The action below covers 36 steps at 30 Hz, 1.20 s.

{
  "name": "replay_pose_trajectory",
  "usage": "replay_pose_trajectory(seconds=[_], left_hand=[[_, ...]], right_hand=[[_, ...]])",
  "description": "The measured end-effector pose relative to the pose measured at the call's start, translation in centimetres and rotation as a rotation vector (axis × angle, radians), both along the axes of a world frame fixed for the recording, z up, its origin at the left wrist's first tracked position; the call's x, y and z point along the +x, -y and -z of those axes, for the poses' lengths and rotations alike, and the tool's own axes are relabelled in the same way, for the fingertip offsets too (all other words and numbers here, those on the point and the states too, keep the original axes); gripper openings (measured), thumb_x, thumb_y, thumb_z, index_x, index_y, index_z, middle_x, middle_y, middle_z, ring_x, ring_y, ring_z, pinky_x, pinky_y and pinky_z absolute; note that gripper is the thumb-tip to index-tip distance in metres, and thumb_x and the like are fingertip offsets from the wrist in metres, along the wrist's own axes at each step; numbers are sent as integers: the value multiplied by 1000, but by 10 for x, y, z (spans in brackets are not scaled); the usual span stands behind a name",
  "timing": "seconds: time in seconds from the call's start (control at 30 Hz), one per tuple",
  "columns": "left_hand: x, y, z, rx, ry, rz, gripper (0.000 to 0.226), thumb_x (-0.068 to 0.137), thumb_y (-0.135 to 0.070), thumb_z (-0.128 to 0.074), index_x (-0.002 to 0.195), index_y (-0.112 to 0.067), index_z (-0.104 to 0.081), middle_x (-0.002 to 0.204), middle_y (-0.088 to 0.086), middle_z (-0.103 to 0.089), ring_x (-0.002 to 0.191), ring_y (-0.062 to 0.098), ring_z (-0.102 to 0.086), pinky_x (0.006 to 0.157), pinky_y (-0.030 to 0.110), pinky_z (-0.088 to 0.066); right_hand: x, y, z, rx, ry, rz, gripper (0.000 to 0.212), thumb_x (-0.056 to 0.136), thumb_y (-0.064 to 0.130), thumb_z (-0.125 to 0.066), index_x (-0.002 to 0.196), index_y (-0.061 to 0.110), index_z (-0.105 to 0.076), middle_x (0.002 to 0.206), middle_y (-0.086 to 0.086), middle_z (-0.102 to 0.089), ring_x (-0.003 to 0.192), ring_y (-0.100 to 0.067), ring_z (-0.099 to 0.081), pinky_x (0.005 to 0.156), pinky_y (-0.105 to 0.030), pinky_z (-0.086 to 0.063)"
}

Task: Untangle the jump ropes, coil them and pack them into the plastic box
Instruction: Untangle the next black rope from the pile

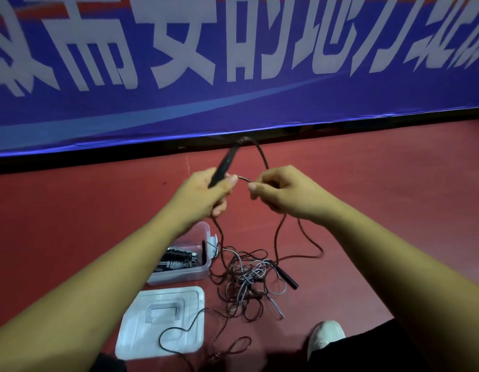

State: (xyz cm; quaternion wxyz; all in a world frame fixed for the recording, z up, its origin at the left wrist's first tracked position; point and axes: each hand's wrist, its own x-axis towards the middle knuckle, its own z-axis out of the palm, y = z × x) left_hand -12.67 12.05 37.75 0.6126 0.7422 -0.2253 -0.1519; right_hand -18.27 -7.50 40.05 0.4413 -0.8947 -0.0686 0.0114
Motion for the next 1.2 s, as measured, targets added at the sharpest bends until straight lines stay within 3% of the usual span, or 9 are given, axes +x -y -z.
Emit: replay_pose_trajectory(seconds=[0.2,0.27,0.37,0.5,0.63,0.73,0.83,1.1,1.2], left_hand=[[12,-12,-5,-185,-60,-226,27,100,-17,-54,74,-14,-47,44,-11,-34,39,9,-36,42,18,-27],[17,-16,-3,-194,-105,-320,26,101,-19,-53,76,-13,-48,43,-11,-34,39,9,-38,41,19,-29],[28,-21,-4,-158,-130,-470,20,101,-17,-53,82,-13,-53,51,-7,-46,46,11,-51,45,22,-42],[33,-30,6,293,139,-508,11,99,-23,-56,102,-20,-66,77,0,-64,67,15,-56,66,28,-44],[9,-13,0,51,46,-135,19,104,-27,-46,109,-21,-64,106,4,-74,104,17,-68,97,37,-52],[-4,-2,-5,171,184,96,22,102,-28,-50,102,-10,-62,74,-2,-70,74,13,-70,79,29,-52],[-3,3,-8,-98,77,-55,20,100,-21,-54,83,-12,-50,53,-6,-47,46,13,-46,56,28,-40],[24,-23,-16,-551,-228,-344,31,102,-12,-48,73,-15,-40,46,-8,-31,42,9,-32,44,22,-30],[44,-41,-13,-349,-156,-477,27,102,-15,-50,75,-13,-49,45,-9,-43,46,11,-49,53,26,-42]], right_hand=[[6,35,28,-247,-288,-97,17,96,28,-61,86,19,-71,85,6,-73,82,-7,-64,83,-27,-48],[7,36,31,-108,-300,-92,14,98,22,-60,90,16,-70,87,1,-73,84,-11,-65,88,-33,-50],[6,27,23,211,-246,-42,18,100,12,-55,98,-2,-66,73,-12,-61,69,-23,-63,72,-34,-56],[5,11,9,217,-64,19,21,100,17,-55,95,5,-71,53,7,-43,49,-14,-38,49,-24,-33],[-3,-10,-2,34,52,-44,22,100,20,-54,89,13,-72,44,16,-45,42,-2,-39,49,-17,-30],[-2,-15,-7,90,138,-8,24,100,17,-54,79,20,-66,48,17,-51,44,0,-44,50,-13,-32],[1,-10,2,195,41,-34,23,100,23,-56,80,15,-65,56,5,-47,50,-11,-41,50,-23,-36],[12,42,50,9,-358,-124,21,98,19,-58,82,7,-65,83,-21,-71,81,-24,-68,86,-35,-54],[14,45,56,134,-346,-38,23,99,17,-56,86,0,-65,65,-13,-58,65,-34,-63,68,-37,-54]])
